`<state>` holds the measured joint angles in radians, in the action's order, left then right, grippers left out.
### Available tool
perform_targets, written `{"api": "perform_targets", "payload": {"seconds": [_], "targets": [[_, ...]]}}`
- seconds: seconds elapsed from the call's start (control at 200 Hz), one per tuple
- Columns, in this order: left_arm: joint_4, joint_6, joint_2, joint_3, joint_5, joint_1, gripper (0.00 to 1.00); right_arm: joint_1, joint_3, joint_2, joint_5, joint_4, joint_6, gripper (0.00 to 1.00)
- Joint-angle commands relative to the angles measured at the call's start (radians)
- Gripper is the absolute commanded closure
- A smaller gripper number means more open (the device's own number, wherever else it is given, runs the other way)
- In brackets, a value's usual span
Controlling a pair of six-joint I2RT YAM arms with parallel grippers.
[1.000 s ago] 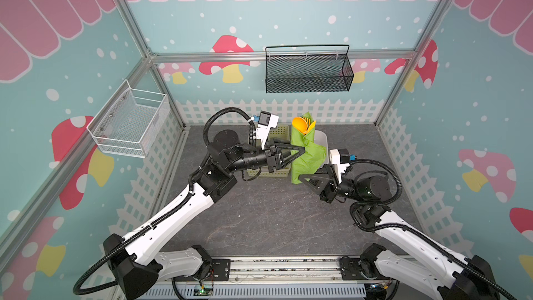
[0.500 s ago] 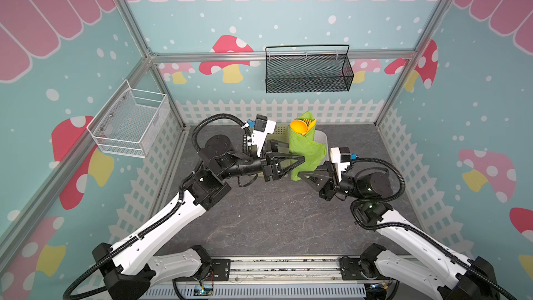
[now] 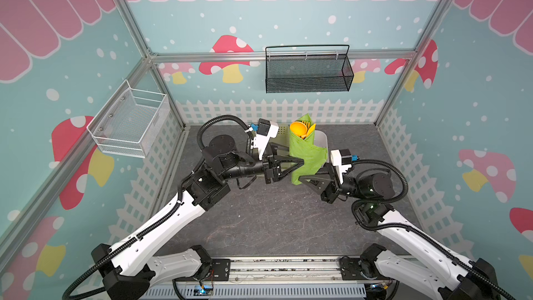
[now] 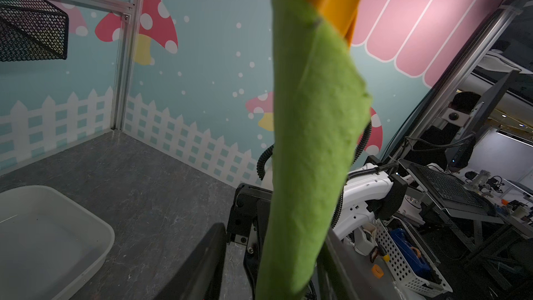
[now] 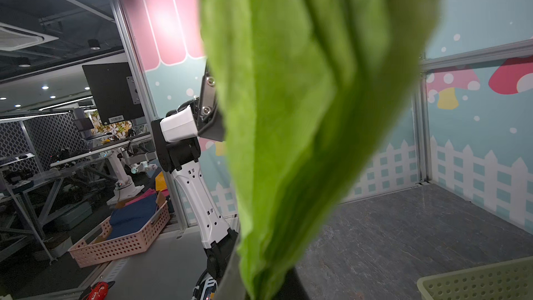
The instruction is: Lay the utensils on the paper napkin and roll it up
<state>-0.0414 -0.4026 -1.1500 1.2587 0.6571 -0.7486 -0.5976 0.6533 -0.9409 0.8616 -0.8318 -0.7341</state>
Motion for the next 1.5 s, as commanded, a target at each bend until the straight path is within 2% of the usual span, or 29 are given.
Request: {"api": "perform_targets", "payload": {"seconds": [0.0,0.205,0.515,1.041,1.276,1.496], "targets": [[-0.024,0.039,-0.010,0.033,-0.014,-0.009,0.50,-0.008,0.036,0.008,0.029,-0.047,-0.007,0.95],[-0.019,0.046,-0.029,0.051,-0.012,-0.028,0.51,-0.007,0.037,-0.001,0.031,-0.046,-0.011,0.94],[-0.017,0.047,-0.058,0.079,-0.012,-0.038,0.60,-0.008,0.034,-0.004,0.039,-0.048,-0.021,0.95],[-0.007,0.048,-0.059,0.073,-0.014,-0.043,0.86,-0.011,0.022,0.015,0.004,-0.023,-0.016,0.94],[-0.003,0.039,-0.039,0.070,-0.016,-0.043,0.92,-0.011,0.026,0.062,-0.049,0.028,-0.008,0.83],[-0.007,0.034,-0.022,0.067,-0.007,-0.043,0.93,-0.010,0.108,0.143,-0.180,0.250,0.099,0.60]]}}
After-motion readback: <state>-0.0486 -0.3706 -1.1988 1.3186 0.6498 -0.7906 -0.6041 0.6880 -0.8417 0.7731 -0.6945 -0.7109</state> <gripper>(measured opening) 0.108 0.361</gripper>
